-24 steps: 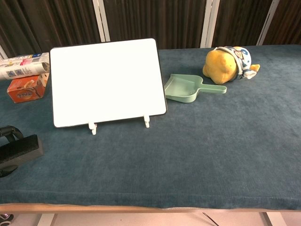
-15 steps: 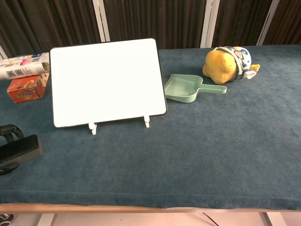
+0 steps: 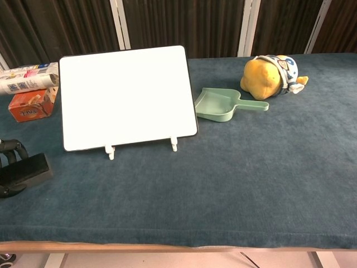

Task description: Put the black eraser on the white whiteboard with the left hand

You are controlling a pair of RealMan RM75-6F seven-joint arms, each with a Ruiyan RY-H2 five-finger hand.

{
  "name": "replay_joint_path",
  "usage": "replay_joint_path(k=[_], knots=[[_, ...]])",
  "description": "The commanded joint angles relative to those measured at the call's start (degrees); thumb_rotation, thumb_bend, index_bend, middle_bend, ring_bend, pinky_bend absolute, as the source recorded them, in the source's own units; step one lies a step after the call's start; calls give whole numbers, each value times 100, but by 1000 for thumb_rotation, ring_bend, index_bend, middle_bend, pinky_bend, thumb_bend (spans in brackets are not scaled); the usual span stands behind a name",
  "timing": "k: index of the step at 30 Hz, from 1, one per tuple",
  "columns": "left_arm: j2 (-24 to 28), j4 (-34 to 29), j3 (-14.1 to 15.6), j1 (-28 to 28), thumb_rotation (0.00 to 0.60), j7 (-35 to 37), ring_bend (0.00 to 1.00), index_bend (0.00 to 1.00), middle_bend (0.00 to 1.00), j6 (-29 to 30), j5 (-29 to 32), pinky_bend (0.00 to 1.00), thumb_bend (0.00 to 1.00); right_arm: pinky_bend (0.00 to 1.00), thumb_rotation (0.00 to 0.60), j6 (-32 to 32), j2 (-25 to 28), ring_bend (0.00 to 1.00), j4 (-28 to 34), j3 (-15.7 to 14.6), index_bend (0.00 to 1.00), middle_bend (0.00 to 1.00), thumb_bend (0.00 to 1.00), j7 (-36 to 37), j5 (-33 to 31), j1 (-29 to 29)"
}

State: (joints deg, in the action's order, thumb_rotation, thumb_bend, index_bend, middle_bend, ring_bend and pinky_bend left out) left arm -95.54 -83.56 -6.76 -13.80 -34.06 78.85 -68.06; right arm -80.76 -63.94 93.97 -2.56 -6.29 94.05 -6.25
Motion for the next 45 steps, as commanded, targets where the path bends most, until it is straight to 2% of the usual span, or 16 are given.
replay_joint_path(k=[1, 5, 10, 12, 14, 20, 24, 29, 36, 38, 40, 43, 45], knots=[[-42, 14, -115, -33, 600, 491, 613, 755, 891, 342, -440, 242, 632, 0, 600, 1, 3, 0, 0, 0, 0, 0, 158, 4, -2, 0], [-200, 149, -367, -198, 600, 1044, 624, 765, 902, 721, -972, 262, 654, 0, 600, -15, 17, 0, 4, -1, 0, 0, 158, 36, -3, 8], [-580, 589, -808, -642, 600, 1184, 626, 768, 905, 911, -1316, 284, 650, 0, 600, -12, 19, 0, -1, 16, 0, 0, 158, 55, -31, 5], [-833, 955, -1029, -908, 600, 1175, 626, 768, 907, 926, -1379, 301, 648, 0, 600, 5, 19, 0, -1, 21, 0, 0, 158, 54, -39, -5], [-1102, 1407, -1209, -1186, 600, 1205, 627, 768, 911, 845, -1373, 360, 647, 0, 600, 21, 16, 0, 0, 22, 0, 0, 159, 48, -51, -10], [-1771, 2688, -1518, -1846, 600, 1157, 628, 767, 913, 437, -1113, 459, 646, 0, 600, 32, 28, 0, -2, 27, 0, 0, 158, 73, -74, -12], [-2113, 3447, -1608, -2176, 600, 1156, 628, 767, 912, 435, -1094, 465, 643, 0, 600, 35, 50, 0, -14, 41, 0, 0, 158, 138, -93, -21], [-2482, 4264, -1573, -2472, 600, 1241, 628, 763, 913, 580, -1168, 465, 637, 0, 600, 39, 67, 0, -16, 44, 0, 0, 159, 185, -105, -23], [-2863, 5070, -1603, -2811, 600, 1351, 628, 756, 906, 583, -1093, 464, 603, 0, 600, 24, 82, 0, -11, 40, 0, 0, 158, 219, -92, -19], [-2934, 5287, -1573, -2855, 600, 1345, 611, 719, 870, 635, -1094, 453, 521, 0, 600, 14, 91, 0, -16, 40, 0, 0, 158, 242, -95, -14], [-2972, 5416, -1556, -2873, 600, 1378, 567, 639, 800, 649, -1076, 432, 419, 0, 600, 13, 98, 0, -19, 36, 0, 0, 158, 257, -90, -13], [-3014, 5523, -1560, -2890, 600, 1445, 487, 507, 695, 650, -1012, 395, 349, 0, 600, 18, 103, 0, -24, 29, 0, 0, 158, 266, -81, -14], [-3022, 5523, -1552, -2885, 566, 1483, 434, 432, 638, 580, -956, 370, 318, 0, 600, 18, 102, 0, -24, 33, 0, 0, 159, 263, -85, -15]])
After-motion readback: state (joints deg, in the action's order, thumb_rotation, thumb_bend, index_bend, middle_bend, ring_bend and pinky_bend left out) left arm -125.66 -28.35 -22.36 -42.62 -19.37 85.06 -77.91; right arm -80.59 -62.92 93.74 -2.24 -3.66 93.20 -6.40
